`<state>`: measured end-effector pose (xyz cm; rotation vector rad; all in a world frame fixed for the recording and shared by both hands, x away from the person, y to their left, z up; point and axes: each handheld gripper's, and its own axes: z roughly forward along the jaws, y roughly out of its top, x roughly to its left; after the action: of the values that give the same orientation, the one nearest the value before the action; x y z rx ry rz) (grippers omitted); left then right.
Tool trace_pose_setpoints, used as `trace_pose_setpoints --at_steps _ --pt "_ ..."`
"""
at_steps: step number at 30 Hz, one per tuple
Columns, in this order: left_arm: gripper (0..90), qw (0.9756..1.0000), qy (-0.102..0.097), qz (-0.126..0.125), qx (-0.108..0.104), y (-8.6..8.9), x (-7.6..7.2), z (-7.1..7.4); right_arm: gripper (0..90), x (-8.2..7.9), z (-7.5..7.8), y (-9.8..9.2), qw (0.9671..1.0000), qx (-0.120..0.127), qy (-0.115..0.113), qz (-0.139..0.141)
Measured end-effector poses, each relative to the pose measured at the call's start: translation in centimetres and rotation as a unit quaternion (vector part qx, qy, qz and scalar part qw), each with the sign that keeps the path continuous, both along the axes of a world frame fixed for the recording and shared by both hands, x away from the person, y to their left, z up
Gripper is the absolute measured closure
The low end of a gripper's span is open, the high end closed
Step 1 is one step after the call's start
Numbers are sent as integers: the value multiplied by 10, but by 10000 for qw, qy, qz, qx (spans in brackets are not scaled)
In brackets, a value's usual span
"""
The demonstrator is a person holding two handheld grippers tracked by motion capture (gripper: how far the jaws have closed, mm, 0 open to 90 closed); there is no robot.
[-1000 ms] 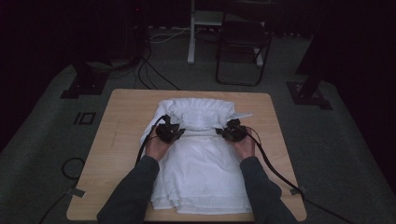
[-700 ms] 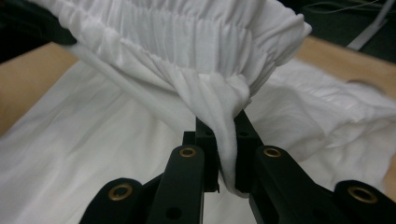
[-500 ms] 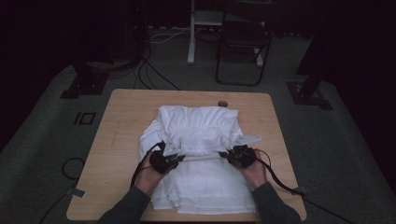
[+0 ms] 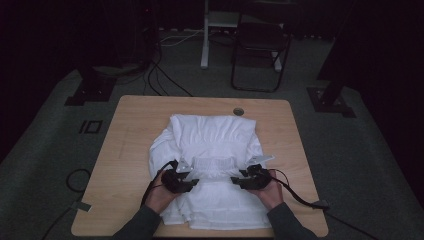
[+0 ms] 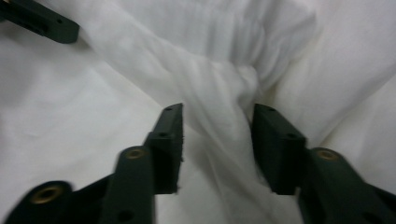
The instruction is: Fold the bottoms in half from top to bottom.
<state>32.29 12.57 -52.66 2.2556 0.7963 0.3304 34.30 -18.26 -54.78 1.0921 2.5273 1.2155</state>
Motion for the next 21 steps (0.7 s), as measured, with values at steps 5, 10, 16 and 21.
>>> trace_pose_setpoints --at_steps 5,10,16,21 --pt "899 9948 -195 579 -821 26 11 28 638 -2 33 -25 9947 957 -296 -225" --pt "900 9941 264 765 -720 8 39 9 861 28 17 -16 9959 608 157 -651" --pt "900 9929 573 1010 -253 -6 60 -17 865 50 -9 0 9951 58 337 -926" --pt "856 9948 383 806 -483 -1 40 -11 804 39 -3 -2 9977 428 159 -493"
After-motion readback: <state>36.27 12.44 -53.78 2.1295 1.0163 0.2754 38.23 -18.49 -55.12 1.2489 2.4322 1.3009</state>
